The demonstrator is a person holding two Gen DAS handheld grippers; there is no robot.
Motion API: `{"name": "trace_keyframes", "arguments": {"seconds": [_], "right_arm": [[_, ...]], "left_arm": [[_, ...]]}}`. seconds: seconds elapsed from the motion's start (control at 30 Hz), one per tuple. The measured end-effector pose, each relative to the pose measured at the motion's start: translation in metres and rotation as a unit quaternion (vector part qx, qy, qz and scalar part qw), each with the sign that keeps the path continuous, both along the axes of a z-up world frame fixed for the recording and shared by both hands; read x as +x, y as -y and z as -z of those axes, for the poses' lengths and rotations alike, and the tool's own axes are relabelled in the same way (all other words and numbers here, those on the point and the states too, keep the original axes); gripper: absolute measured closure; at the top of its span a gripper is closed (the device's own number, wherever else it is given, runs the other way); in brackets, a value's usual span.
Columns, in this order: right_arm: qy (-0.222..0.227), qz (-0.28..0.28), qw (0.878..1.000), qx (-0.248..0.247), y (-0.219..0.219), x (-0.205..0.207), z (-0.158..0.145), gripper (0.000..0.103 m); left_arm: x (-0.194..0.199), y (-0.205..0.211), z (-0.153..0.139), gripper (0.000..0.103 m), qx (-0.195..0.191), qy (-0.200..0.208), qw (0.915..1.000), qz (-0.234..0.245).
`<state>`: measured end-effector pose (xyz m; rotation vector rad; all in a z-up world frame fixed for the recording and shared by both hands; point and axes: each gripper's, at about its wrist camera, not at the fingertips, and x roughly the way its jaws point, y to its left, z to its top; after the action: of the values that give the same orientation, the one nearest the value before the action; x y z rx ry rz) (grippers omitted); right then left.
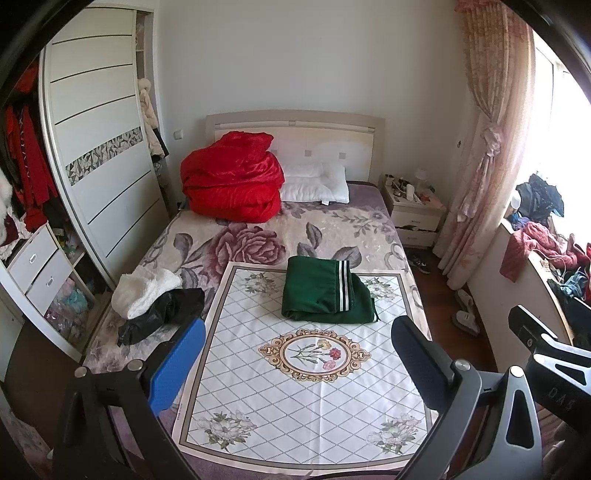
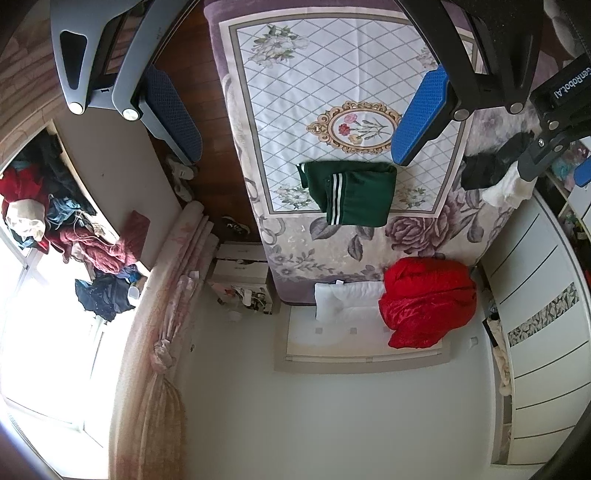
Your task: Fold large clothes
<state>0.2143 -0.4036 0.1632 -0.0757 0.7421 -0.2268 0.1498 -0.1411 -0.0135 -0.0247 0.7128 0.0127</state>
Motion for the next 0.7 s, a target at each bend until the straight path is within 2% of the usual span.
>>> {"name": "trace_keyframes", "arguments": {"seconds": [0.7], "right_arm": [[0.006,0.01,1.0,0.002,-0.005,-0.014,-0.007,0.0]], "left_arm": [[0.001,0.003,-0.003,0.0,0.002,0.002,1.0,0.0]]}}
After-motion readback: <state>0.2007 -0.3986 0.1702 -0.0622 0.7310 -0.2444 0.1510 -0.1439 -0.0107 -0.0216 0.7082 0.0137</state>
